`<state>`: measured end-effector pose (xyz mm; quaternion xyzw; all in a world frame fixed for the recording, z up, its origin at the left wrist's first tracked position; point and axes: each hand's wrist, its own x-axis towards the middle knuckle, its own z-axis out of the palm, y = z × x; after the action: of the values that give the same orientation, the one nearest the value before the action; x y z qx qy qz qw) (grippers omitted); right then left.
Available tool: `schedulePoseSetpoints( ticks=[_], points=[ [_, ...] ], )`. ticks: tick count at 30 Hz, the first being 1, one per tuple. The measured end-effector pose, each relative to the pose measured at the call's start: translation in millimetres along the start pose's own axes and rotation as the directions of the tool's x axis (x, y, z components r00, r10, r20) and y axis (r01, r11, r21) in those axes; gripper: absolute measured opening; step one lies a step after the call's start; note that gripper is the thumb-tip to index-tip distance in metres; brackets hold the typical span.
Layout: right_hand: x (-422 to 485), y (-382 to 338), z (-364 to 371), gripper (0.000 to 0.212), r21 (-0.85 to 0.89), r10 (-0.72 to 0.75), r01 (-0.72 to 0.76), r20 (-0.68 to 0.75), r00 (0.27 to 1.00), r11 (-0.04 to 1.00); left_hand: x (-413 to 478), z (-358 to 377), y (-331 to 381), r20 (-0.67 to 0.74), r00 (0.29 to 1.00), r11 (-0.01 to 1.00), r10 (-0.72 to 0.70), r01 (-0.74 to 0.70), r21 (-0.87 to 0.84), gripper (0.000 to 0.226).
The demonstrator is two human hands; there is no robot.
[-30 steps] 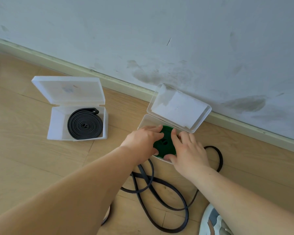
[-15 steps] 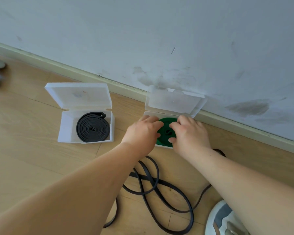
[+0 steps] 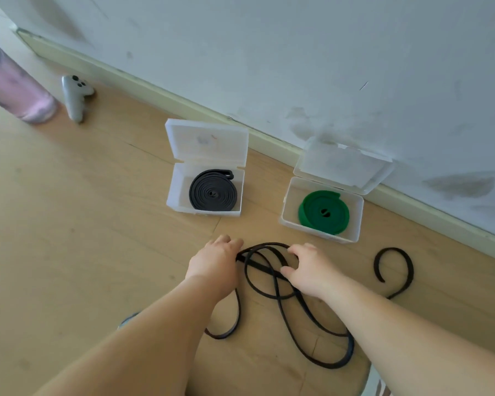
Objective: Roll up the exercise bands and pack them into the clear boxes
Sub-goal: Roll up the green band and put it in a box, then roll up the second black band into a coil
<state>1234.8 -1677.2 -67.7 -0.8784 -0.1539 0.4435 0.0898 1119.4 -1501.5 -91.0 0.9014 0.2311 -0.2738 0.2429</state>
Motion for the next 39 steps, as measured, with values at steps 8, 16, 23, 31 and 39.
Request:
schedulePoseSetpoints(
  ticks=[8, 16, 23, 31, 39],
  points=[
    [14, -12, -3, 0.029, 0.072, 0.079, -0.077, -0.034, 0.996, 0.994, 9, -21, 4, 0.079, 0.996, 0.988, -0.035, 0.046, -0.146, 0.023],
    [-17, -41, -44, 0.035, 0.197, -0.198, 0.230, -0.168, 0.966, 0.953, -6, -98, 42, -0.181, 0.973, 0.924, 0.147, -0.200, -0.325, 0.013],
    [-100, -84, -145, 0.011, 0.302, -0.294, 0.364, -0.253, 0.921, 0.881, -63, -196, 80, -0.278, 0.943, 0.857, 0.181, -0.290, -0.427, 0.007],
    [-229, -112, -221, 0.017, 0.357, -0.412, 0.532, -0.361, 0.837, 0.768, -183, -290, 146, -0.524, 0.818, 0.722, 0.237, -0.510, -0.469, 0.008],
    [-318, -121, -249, 0.012, 0.264, -0.451, 0.702, -0.608, 0.654, 0.661, -269, -332, 182, -0.731, 0.625, 0.527, 0.273, -0.733, -0.430, 0.019]
  ],
)
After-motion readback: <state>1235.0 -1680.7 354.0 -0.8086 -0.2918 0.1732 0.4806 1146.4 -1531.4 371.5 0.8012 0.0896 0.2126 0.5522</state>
